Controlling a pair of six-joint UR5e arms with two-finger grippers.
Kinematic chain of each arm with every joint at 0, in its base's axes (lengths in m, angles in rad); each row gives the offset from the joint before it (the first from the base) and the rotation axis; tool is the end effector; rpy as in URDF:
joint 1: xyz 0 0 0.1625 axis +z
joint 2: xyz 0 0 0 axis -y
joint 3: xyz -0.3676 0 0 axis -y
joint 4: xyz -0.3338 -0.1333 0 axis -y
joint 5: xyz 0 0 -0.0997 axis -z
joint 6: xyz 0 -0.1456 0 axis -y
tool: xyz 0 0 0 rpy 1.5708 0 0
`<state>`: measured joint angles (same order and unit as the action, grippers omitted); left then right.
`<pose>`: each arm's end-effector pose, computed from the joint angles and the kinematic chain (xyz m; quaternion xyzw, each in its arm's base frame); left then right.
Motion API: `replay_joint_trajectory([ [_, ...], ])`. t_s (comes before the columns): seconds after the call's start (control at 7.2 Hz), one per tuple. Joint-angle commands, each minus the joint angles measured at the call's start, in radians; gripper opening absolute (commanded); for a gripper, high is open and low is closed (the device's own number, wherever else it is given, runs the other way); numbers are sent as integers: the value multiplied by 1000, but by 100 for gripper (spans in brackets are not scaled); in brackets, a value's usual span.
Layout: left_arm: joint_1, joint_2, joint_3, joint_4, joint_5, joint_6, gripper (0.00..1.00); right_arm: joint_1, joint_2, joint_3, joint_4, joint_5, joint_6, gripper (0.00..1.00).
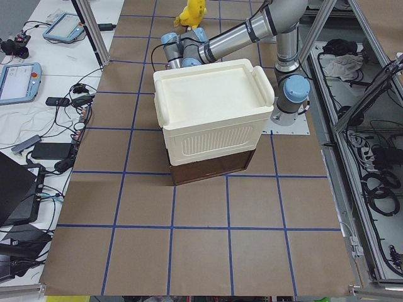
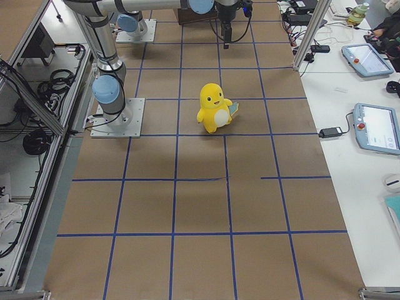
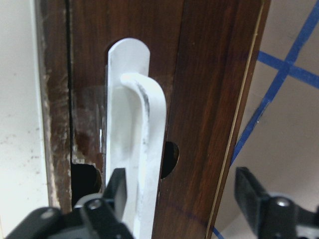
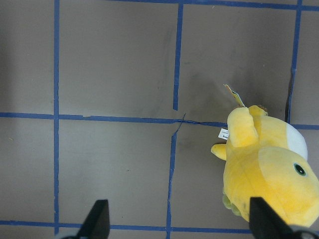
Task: Pull drawer sideways
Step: 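Lower the left gripper around the white handle bar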
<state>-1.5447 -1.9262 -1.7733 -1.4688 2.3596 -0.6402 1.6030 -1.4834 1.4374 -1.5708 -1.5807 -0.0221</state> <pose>-0.0181 -0.4561 0.1944 -0.2120 0.8783 0.0857 0.4199 0.1470 -0.4673 0.4032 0.0270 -0.9994 0.0230 0.0048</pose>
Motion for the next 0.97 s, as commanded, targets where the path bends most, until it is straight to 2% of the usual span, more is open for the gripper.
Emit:
replay_joint_trajectory([
  [0.0,2,-1,0,-13,1,-12,74,0,0,0,0,1,1,100],
  [0.83,23,-2,0,-18,-2,-30,64,0,0,0,0,-1,1,100],
])
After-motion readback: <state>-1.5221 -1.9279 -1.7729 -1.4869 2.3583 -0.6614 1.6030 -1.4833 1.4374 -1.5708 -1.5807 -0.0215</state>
